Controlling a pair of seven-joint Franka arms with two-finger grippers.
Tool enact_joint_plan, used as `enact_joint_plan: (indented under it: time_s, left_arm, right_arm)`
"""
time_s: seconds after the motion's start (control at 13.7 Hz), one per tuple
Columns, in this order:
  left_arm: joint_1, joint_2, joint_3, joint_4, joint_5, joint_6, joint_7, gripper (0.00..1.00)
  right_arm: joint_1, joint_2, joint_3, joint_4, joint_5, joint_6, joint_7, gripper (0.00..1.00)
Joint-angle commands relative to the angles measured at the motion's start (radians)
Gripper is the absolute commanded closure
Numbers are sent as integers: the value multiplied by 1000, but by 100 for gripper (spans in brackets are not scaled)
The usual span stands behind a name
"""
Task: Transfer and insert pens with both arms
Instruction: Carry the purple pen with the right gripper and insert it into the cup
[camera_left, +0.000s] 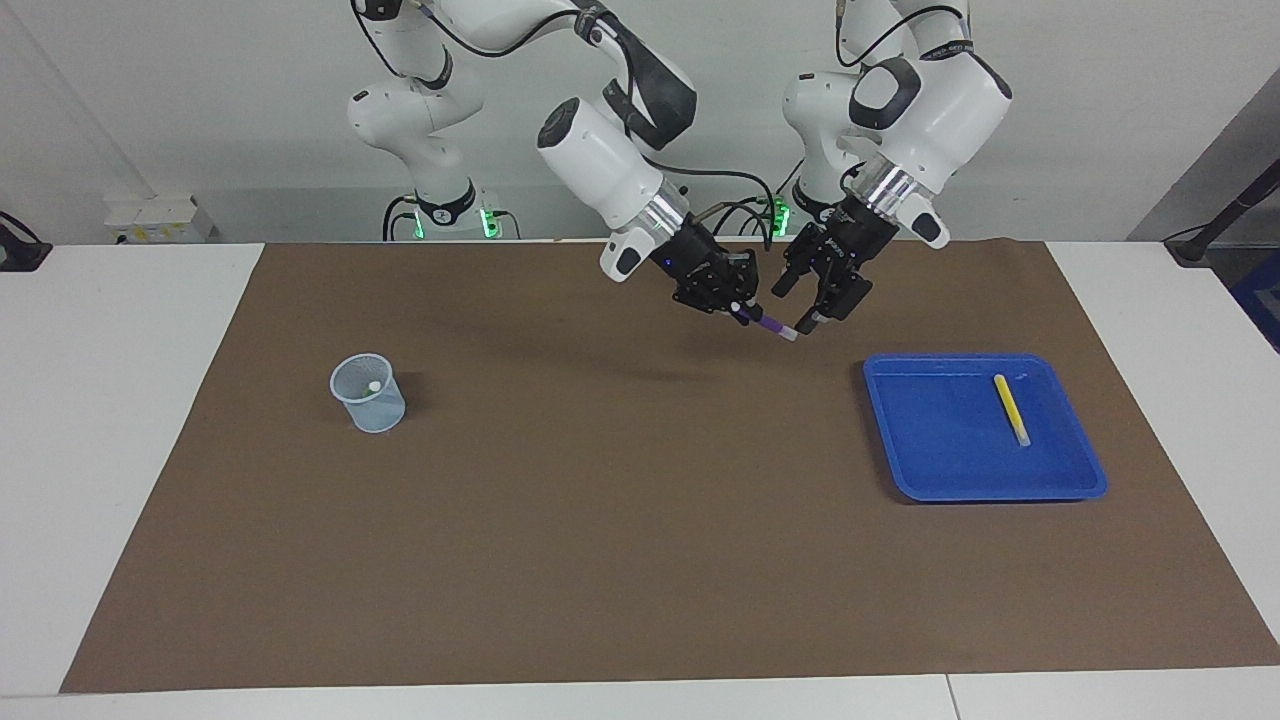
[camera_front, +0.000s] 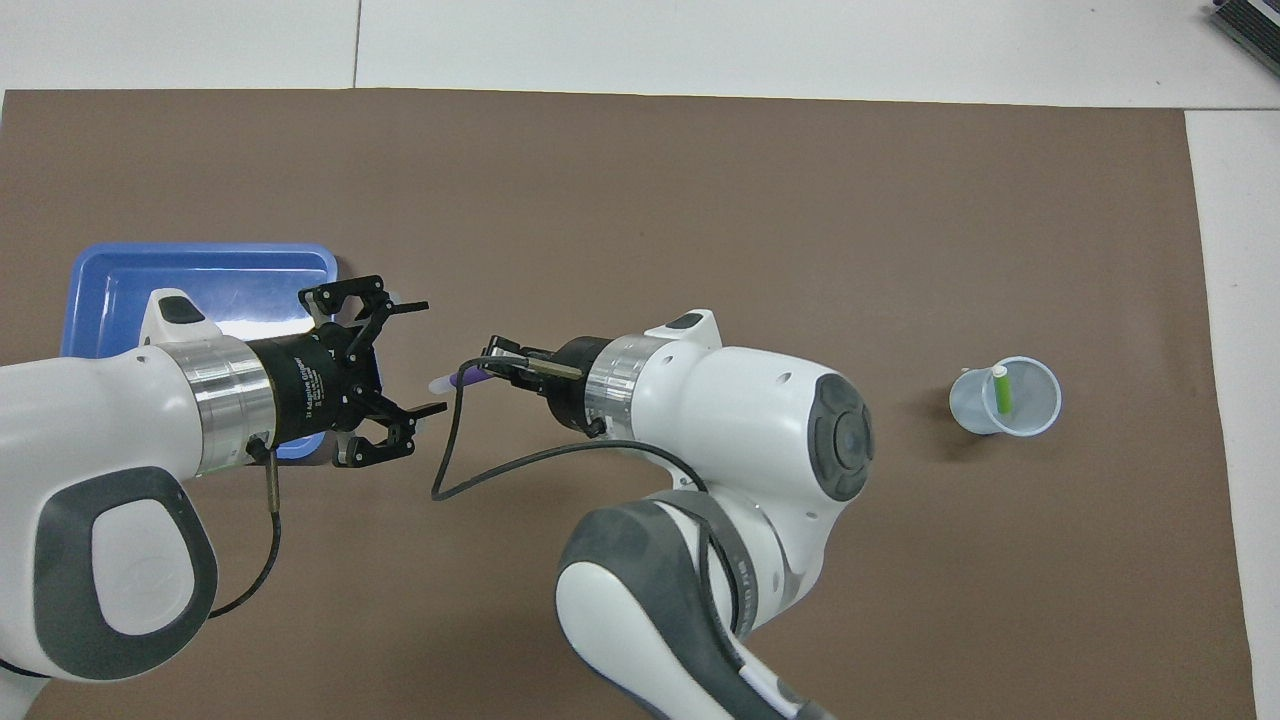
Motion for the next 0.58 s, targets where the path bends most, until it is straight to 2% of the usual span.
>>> enact_joint_plan:
  time_s: [0.0,0.29,0.51]
  left_arm:
    - [27,-39,16,-35,-12,-47,193,0]
    - [196,-59,17,-26,40,-256,616,0]
    - [256,-59,19,-12,242,-364,886,0]
  right_arm:
    - [-82,-17,-1,4,-69,-152,-129,100]
    - [-177,-51,0,4,-319,-395,-204,100]
    - [-260,-85,0,12,-516,-576,-330,100]
